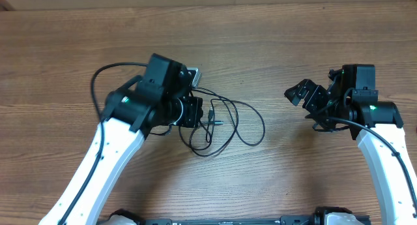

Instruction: Untangle cables

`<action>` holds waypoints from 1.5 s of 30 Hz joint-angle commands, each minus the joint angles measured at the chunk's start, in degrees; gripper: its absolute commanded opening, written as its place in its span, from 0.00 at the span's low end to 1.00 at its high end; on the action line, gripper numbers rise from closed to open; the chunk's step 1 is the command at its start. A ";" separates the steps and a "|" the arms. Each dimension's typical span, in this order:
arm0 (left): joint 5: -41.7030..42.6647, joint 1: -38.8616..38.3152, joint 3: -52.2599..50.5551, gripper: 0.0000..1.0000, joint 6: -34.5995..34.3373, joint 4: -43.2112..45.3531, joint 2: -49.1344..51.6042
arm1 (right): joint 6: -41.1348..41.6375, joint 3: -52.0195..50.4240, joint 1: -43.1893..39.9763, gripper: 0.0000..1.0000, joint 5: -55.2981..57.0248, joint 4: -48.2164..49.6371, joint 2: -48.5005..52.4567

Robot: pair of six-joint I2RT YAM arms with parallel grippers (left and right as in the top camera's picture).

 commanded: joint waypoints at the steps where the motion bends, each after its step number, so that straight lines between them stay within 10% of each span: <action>1: 0.98 0.00 2.36 0.04 7.80 2.71 -4.61 | 0.57 0.31 0.26 1.00 -0.92 2.82 -0.20; 6: 1.09 -0.04 2.36 0.04 7.72 6.60 -5.73 | 5.99 0.28 4.07 1.00 -17.38 5.73 0.28; 19: 2.97 -0.11 2.36 0.04 7.26 7.34 -5.75 | 21.18 0.28 29.24 0.87 -7.98 22.14 11.67; 23: 2.95 -0.02 2.36 0.04 7.21 8.28 -6.01 | 22.43 0.28 34.45 0.60 -7.80 24.55 17.49; 26: 1.92 0.68 2.38 0.04 7.19 8.57 -6.47 | 20.87 0.31 36.13 0.04 -7.48 24.76 19.43; 39: -27.63 2.58 1.25 0.04 -4.55 -7.23 -2.01 | 5.03 13.53 15.32 0.04 -4.81 10.91 2.93; 45: -55.78 5.33 0.81 0.04 -29.38 -16.87 4.28 | 2.86 13.99 3.10 0.04 -1.88 7.30 -5.05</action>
